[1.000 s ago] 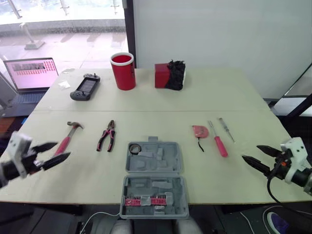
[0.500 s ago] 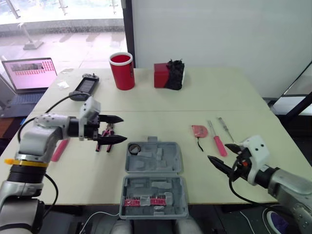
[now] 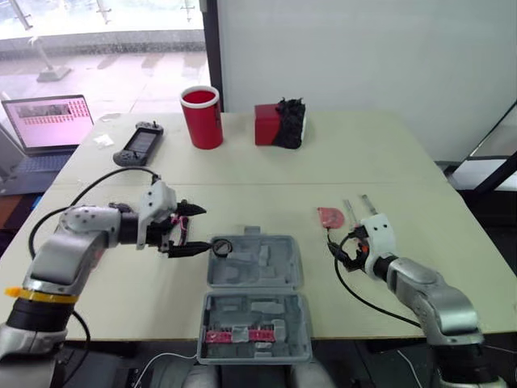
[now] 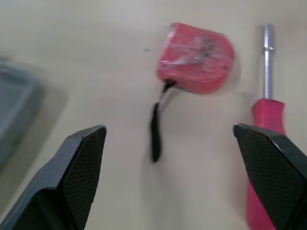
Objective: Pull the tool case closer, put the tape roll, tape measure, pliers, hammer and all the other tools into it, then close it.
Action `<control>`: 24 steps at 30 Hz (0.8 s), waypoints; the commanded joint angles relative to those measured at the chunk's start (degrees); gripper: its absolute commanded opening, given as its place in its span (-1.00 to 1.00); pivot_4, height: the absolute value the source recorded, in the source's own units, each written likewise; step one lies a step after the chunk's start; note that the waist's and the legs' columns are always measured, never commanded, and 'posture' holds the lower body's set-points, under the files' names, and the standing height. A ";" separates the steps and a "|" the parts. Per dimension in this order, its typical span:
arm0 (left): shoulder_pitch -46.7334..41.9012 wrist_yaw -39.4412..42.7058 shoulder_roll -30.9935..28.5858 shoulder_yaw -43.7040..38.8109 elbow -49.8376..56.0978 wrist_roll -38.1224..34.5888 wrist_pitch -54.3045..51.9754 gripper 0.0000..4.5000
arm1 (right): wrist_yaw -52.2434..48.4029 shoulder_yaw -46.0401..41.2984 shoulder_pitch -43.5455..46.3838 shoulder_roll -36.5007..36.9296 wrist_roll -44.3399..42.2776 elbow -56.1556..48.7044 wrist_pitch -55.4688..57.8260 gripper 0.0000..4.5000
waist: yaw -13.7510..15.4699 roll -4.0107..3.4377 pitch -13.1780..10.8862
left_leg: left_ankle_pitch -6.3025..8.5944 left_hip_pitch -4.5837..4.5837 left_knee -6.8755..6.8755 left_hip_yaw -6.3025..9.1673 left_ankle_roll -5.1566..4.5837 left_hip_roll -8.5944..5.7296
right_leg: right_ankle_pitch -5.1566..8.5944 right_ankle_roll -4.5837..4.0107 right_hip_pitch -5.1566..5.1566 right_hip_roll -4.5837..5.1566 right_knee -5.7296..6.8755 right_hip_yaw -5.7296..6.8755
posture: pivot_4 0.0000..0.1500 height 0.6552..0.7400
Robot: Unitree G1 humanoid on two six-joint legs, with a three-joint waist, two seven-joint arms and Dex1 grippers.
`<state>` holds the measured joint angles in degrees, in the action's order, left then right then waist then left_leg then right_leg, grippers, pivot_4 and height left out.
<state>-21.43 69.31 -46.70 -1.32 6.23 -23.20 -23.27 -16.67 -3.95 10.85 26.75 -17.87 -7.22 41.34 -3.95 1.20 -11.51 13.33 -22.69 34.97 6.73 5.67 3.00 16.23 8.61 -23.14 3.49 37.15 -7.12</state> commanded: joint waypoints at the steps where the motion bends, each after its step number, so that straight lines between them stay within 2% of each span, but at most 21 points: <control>1: 1.24 -2.24 -1.16 -3.48 4.43 -1.41 -0.67 0.99 | 0.37 -0.05 2.61 -2.18 1.45 3.38 -3.43 1.00 | 0.05 -0.02 -0.01 | 0.00 -0.02 0.00 0.01 0.00 0.00 | 0.00 0.01 0.00 -0.01 0.00 0.00 | 1.00 1.00; 10: 4.86 -4.16 -1.51 -5.44 7.95 -2.74 -1.41 0.99 | 0.22 2.08 6.41 -6.43 4.14 10.53 -6.06 1.00 | -0.04 -0.02 -0.01 | 0.00 -0.05 0.09 0.01 0.00 -0.01 | 0.03 -0.10 0.00 0.00 0.00 0.00 | 1.00 1.00; 13: 4.66 -4.50 -0.89 -5.56 7.94 -3.12 -1.47 1.00 | 1.16 1.19 7.07 -7.78 4.47 12.61 -6.64 0.61 | -0.11 -0.01 -0.01 | 0.00 -0.05 0.13 0.01 0.00 -0.01 | 0.03 -0.10 0.02 0.01 -0.02 -0.01 | 1.00 1.00; 14: 4.36 -4.54 -0.65 -5.40 7.62 -3.32 -1.58 1.00 | 1.37 0.92 7.28 -8.26 4.44 13.27 -6.90 0.45 | -0.11 -0.01 -0.01 | 0.00 -0.05 0.12 0.01 0.00 -0.01 | 0.02 -0.09 0.02 0.01 -0.02 0.00 | 1.00 1.00; 15: 4.00 -4.73 -0.44 -5.19 7.09 -3.28 -1.39 1.00 | 1.52 0.59 7.44 -8.76 4.35 13.85 -7.18 0.20 | -0.15 -0.01 -0.01 | 0.00 -0.04 0.11 0.01 0.00 -0.01 | 0.02 -0.08 0.02 0.00 -0.01 0.00 | 1.00 1.00; 24: 2.71 -6.29 1.80 -2.77 6.31 -2.50 -0.54 1.00 | 2.35 -0.73 8.62 -10.65 5.27 17.18 -9.56 0.20 | -0.16 -0.01 0.00 | -0.01 0.02 0.12 0.01 0.00 -0.01 | -0.01 -0.08 0.06 -0.01 -0.01 0.00 | 1.00 1.00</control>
<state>-17.81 63.41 -44.77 -4.18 11.61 -25.55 -24.41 -14.43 -4.53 19.12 16.70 -12.81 9.01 31.89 -4.10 1.19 -11.52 13.32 -22.67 35.08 6.74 5.67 3.00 16.22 8.53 -23.08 3.48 37.14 -7.12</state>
